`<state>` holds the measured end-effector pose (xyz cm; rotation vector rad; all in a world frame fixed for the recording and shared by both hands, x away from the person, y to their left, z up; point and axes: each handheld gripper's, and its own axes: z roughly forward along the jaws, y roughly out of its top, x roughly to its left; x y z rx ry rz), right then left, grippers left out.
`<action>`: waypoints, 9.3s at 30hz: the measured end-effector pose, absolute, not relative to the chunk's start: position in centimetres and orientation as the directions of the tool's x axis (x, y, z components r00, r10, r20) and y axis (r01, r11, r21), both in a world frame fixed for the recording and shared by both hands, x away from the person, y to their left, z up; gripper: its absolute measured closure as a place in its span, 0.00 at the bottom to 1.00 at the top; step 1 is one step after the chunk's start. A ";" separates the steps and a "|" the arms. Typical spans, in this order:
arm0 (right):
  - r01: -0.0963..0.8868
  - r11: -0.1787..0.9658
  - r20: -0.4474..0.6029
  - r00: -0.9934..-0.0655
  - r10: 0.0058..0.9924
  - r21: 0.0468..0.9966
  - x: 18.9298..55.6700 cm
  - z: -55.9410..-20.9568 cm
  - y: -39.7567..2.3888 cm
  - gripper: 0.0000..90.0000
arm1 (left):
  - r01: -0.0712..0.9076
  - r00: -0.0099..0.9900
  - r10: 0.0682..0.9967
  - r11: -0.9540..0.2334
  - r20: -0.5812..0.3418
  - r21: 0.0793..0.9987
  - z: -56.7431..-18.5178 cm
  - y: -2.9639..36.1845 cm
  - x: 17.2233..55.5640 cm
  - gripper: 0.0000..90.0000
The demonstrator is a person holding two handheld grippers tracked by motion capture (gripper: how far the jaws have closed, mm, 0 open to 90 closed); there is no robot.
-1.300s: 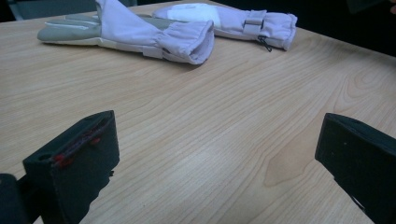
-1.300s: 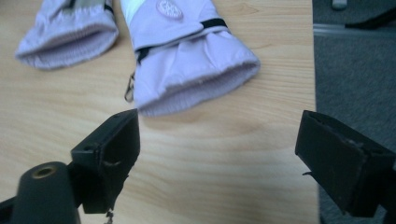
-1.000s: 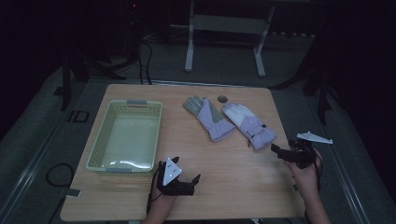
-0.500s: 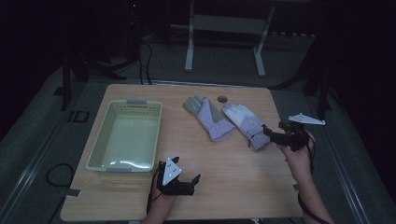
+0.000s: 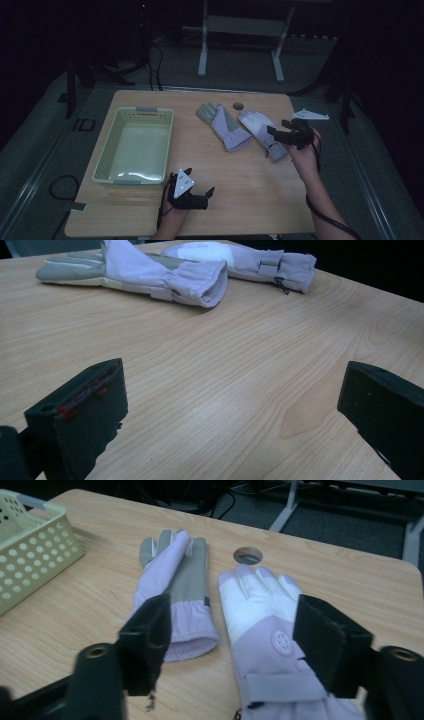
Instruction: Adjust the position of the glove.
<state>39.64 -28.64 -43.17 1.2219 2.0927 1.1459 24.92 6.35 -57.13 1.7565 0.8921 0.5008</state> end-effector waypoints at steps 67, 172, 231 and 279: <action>0.660 0.473 -0.023 -0.568 0.822 0.584 52.0 -54.2 -16.8 0.57 | 0.333 0.628 0.771 -0.146 -0.104 0.931 -57.2 6.5 24.9 0.00; 0.559 0.236 0.066 -0.466 0.882 0.795 44.5 -47.6 -30.3 0.62 | 0.327 0.635 0.766 -0.153 -0.097 0.933 -57.1 6.4 24.9 0.00; 0.670 0.137 0.058 -0.260 0.964 0.730 37.9 -42.4 -31.2 0.88 | 0.322 0.624 0.778 -0.166 -0.077 0.932 -57.1 6.2 24.8 0.00; 0.709 0.161 0.084 -0.297 0.951 0.686 36.6 -48.3 -31.7 0.57 | 0.330 0.623 0.777 -0.158 -0.088 0.931 -57.1 6.3 24.9 0.00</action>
